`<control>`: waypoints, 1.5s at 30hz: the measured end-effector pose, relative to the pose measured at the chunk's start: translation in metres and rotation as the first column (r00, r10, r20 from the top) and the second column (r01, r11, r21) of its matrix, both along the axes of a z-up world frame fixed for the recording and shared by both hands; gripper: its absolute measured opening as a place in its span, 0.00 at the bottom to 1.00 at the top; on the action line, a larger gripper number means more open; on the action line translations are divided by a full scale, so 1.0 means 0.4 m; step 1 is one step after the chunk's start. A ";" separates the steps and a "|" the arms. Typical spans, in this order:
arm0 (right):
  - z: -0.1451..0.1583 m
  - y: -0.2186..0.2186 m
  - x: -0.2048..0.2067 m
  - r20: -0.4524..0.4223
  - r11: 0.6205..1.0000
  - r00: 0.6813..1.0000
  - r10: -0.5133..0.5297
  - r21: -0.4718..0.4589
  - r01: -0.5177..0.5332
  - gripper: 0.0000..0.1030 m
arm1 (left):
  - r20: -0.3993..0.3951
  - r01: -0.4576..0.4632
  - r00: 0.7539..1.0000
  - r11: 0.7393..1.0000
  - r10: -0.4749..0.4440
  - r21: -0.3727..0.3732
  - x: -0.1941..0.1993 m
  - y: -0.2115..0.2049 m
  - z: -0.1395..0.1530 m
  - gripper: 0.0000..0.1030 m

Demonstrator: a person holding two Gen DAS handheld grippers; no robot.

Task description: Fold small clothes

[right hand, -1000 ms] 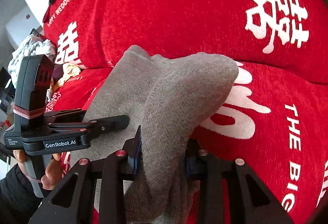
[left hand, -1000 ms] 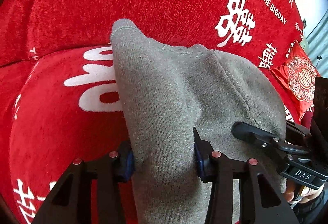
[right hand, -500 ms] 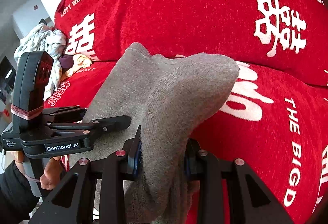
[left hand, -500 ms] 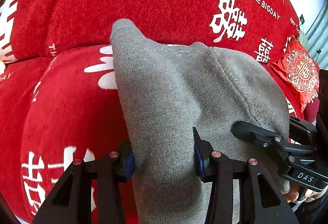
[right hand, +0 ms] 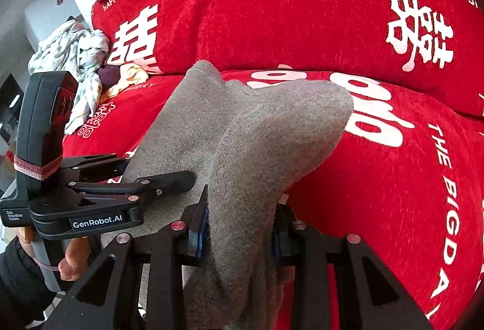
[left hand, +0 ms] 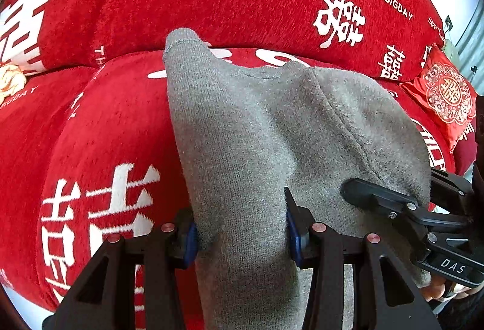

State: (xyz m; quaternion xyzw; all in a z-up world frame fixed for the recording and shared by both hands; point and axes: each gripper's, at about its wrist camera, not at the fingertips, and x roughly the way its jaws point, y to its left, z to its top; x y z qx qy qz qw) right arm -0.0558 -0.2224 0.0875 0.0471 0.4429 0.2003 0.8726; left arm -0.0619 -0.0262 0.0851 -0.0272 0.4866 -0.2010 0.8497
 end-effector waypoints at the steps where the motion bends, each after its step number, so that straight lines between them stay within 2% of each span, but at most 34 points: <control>1: 0.000 0.002 -0.008 0.001 1.000 1.000 0.000 0.003 0.000 0.33 | 0.002 -0.002 1.000 1.000 0.002 0.000 -0.008 0.003 0.001 0.46; 10: -0.015 0.011 -0.062 0.031 1.000 0.999 0.006 -0.001 -0.006 0.33 | 0.017 0.002 1.000 1.000 -0.002 0.015 -0.052 0.010 -0.019 0.46; 16: -0.066 0.009 -0.074 0.020 1.000 1.000 0.011 -0.001 -0.011 0.33 | -0.016 -0.002 1.000 1.000 0.003 0.029 -0.056 0.008 -0.070 0.46; 26: -0.132 -0.039 -0.065 -0.020 0.998 1.000 -0.019 0.057 0.020 0.33 | 0.003 -0.002 1.000 1.000 0.002 0.009 -0.060 0.019 -0.097 0.49; 29: -0.146 -0.054 -0.063 -0.031 0.996 0.999 -0.022 0.084 0.025 0.34 | 0.017 -0.001 1.000 1.000 0.001 0.013 -0.065 0.016 -0.102 0.52; 32: -0.159 -0.065 -0.059 -0.046 0.994 0.999 -0.027 0.108 0.032 0.37 | 0.033 -0.017 0.999 0.999 0.016 0.034 -0.068 0.020 -0.106 0.69; 33: -0.163 -0.070 -0.058 -0.052 0.992 0.998 -0.031 0.118 0.037 0.41 | 0.043 -0.025 0.999 0.998 0.023 0.051 -0.070 0.023 -0.105 0.76; 34: -0.164 -0.074 -0.057 -0.058 0.991 0.998 -0.034 0.125 0.041 0.47 | 0.048 -0.026 0.999 0.998 0.023 0.059 -0.071 0.026 -0.103 0.78; 36: -0.167 -0.088 -0.055 -0.082 0.987 0.995 -0.056 0.142 0.068 0.51 | 0.050 -0.021 0.999 0.998 0.018 0.056 -0.076 0.041 -0.086 0.78; 40: -0.140 -0.120 -0.071 -0.069 0.983 0.993 -0.092 0.152 0.102 0.51 | 0.090 -0.066 0.994 0.997 0.062 0.037 -0.091 0.091 -0.041 0.78; 42: -0.109 -0.132 -0.089 -0.031 0.984 0.994 -0.101 0.141 0.104 0.51 | 0.096 -0.085 0.992 0.996 0.084 0.005 -0.101 0.122 -0.012 0.78; 45: -0.058 -0.140 -0.121 0.030 0.986 0.995 -0.100 0.136 0.095 0.51 | 0.105 -0.068 0.992 0.997 0.071 -0.038 -0.128 0.135 0.016 0.78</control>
